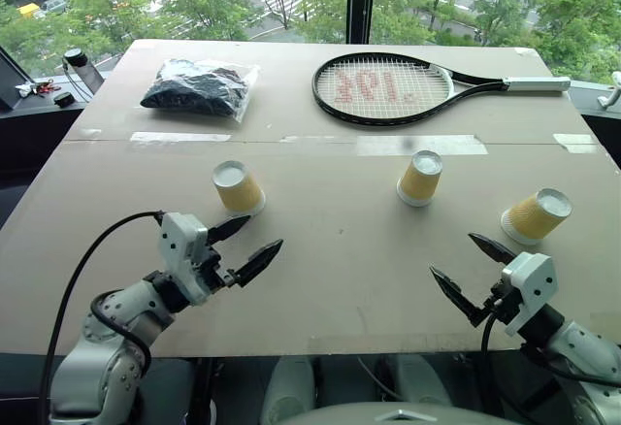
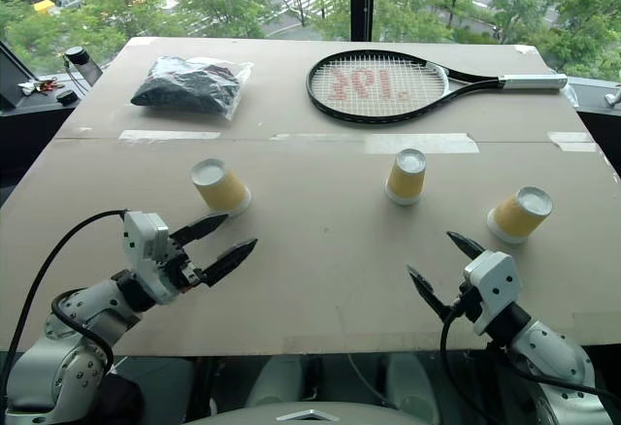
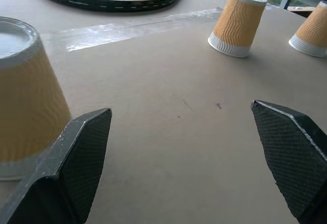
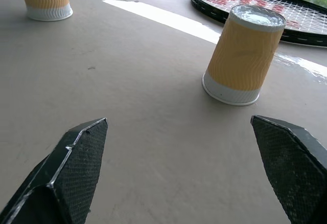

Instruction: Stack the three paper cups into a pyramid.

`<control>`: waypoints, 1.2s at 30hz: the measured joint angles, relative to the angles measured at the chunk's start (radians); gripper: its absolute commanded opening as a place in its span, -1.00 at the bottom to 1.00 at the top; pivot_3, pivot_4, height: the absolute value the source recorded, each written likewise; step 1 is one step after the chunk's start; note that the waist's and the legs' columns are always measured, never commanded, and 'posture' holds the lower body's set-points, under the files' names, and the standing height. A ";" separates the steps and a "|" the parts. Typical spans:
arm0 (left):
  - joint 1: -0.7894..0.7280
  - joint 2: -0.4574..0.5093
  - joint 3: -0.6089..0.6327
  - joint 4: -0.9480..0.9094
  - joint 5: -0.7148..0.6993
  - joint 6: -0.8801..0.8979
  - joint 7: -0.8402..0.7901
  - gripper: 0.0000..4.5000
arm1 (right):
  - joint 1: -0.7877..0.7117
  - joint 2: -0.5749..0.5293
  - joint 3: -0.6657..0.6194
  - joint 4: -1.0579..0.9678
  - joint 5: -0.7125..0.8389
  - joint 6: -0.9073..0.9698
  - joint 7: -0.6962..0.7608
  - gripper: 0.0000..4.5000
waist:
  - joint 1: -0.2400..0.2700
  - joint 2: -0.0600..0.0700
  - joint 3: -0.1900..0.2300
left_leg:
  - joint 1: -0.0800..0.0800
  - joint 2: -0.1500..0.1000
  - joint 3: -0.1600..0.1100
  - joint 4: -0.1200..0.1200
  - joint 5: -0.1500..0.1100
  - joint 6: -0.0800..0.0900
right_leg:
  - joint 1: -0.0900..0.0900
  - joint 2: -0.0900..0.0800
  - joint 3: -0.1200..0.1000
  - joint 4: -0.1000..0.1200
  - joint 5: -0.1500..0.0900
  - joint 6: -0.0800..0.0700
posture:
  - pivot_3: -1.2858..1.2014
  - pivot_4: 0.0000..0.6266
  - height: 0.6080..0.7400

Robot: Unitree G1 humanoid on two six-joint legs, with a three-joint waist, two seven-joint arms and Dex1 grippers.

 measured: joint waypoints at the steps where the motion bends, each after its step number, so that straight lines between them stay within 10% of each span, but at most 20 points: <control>1: -0.041 0.003 0.035 0.028 0.003 0.000 0.034 1.00 | -0.013 -0.029 0.005 0.000 0.004 -0.015 0.033 0.97 | 0.003 0.000 0.000 | 0.000 0.000 0.000 0.000 0.000 0.000 | 0.000 0.001 -0.001 0.000 0.000 0.000 | 0.03 -0.52 1.00; 31: -0.429 0.099 -0.125 0.386 0.185 0.064 0.028 1.00 | -0.015 -0.125 0.043 -0.114 0.121 0.001 0.134 0.97 | 0.003 -0.002 0.000 | -0.001 0.000 0.000 0.001 0.003 -0.005 | 0.000 0.001 -0.003 0.000 0.000 0.001 | 0.03 -0.52 1.00; 36: -0.452 0.088 -0.143 0.427 0.204 0.034 0.009 0.25 | -0.002 -0.120 0.044 -0.116 0.108 0.001 0.121 1.00 | 0.004 -0.002 0.000 | -0.001 0.000 0.000 0.001 0.003 -0.005 | 0.000 0.001 -0.003 0.000 0.000 0.001 | 0.03 -0.52 1.00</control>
